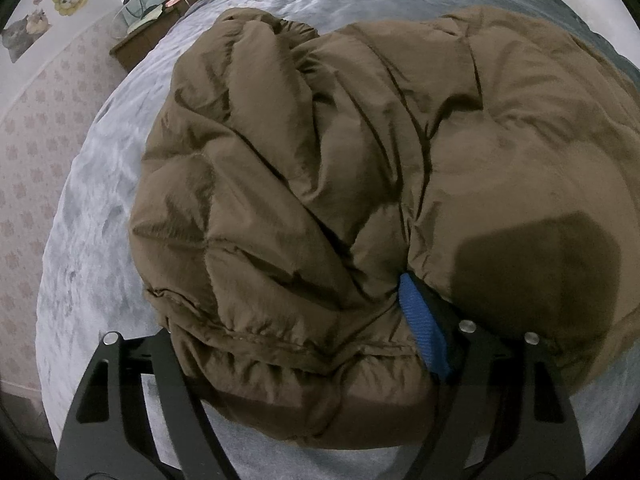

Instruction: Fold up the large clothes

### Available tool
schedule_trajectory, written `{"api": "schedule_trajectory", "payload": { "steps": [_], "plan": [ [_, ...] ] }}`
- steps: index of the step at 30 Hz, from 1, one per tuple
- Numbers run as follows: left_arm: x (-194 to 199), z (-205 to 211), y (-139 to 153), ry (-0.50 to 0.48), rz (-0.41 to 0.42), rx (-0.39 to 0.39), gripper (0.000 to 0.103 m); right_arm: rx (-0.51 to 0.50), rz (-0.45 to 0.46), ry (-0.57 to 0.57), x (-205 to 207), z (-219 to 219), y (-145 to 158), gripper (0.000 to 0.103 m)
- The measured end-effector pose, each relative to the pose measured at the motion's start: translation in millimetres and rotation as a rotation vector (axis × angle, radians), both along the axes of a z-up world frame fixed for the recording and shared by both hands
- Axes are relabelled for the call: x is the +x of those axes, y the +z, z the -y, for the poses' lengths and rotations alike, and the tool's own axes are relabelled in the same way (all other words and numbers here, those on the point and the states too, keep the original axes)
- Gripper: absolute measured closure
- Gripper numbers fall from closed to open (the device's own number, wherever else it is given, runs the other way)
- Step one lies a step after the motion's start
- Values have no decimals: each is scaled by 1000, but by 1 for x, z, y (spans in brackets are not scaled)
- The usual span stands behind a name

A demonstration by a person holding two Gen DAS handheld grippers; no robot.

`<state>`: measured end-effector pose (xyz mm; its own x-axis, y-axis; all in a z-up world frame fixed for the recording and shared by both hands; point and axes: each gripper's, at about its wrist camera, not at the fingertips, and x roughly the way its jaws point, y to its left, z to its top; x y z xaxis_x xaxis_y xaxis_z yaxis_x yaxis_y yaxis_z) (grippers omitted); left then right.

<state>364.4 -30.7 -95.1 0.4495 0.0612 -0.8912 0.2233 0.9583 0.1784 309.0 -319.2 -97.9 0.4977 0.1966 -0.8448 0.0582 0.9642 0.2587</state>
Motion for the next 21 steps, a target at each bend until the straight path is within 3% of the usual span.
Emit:
{"api": "schedule_trajectory", "payload": {
  "steps": [8,17,21],
  "plan": [
    [-1,1,2,-6,-3,1,27,-222,32,37,1,-32,27,60],
    [-3,1,4,-10,-2,-1,33,-339,57,47,-6,-50,43,64],
    [-6,5,8,-15,5,11,42,-367,72,54,-1,-57,47,65]
  ]
}}
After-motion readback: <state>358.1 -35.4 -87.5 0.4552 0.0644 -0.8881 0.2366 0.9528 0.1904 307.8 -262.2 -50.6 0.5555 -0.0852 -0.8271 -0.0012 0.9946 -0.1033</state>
